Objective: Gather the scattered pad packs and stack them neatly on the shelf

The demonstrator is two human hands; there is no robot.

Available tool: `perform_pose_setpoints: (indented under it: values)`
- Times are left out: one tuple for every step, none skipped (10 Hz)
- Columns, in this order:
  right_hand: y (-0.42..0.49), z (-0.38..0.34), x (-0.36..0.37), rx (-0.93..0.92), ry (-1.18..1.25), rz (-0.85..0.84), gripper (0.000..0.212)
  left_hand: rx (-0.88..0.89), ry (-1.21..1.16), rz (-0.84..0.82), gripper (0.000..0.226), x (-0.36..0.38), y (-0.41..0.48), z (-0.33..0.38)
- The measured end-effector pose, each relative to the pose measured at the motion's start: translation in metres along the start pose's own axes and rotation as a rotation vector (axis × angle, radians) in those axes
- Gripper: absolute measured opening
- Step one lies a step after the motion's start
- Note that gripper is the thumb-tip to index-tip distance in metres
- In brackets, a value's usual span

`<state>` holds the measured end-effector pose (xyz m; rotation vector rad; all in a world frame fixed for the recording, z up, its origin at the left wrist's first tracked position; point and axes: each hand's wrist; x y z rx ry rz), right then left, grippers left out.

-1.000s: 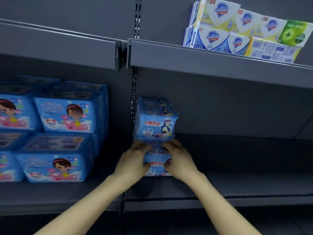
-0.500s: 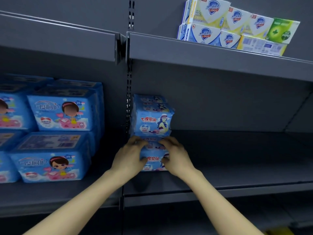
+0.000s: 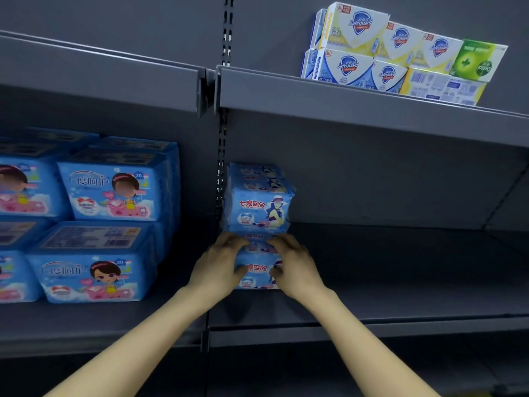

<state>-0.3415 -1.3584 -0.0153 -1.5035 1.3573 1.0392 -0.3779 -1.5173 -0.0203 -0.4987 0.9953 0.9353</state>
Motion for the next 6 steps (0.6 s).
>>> perform_pose_setpoints:
  values:
    - [0.0, -0.001, 0.0, 0.007, 0.004, -0.008, 0.058, -0.009, 0.003, -0.007, 0.043, 0.0, 0.0, 0.0]
    - [-0.001, -0.004, 0.0, 0.028, -0.004, -0.019, 0.058, -0.016, 0.008, -0.014, 0.044, 0.001, 0.001, 0.0]
    - [-0.002, -0.007, 0.002, 0.045, -0.017, -0.008, 0.058, -0.016, 0.012, -0.007, 0.044, 0.002, 0.0, 0.0]
    - [-0.003, -0.009, 0.003, 0.064, -0.027, 0.002, 0.058, -0.007, 0.005, -0.004, 0.045, 0.0, -0.003, 0.001]
    - [-0.001, -0.01, 0.007, 0.078, -0.036, -0.003, 0.058, 0.019, -0.007, -0.042, 0.05, 0.001, -0.005, -0.002]
    - [-0.007, -0.009, 0.002, 0.086, -0.063, 0.023, 0.061, 0.06, -0.07, -0.024, 0.057, -0.016, -0.018, -0.004]
Point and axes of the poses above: each hand's wrist, its own y-axis towards the middle knuckle, its own x-axis out of the palm, z = x × y, and after that the axes turned 13 degrees about -z, right-handed
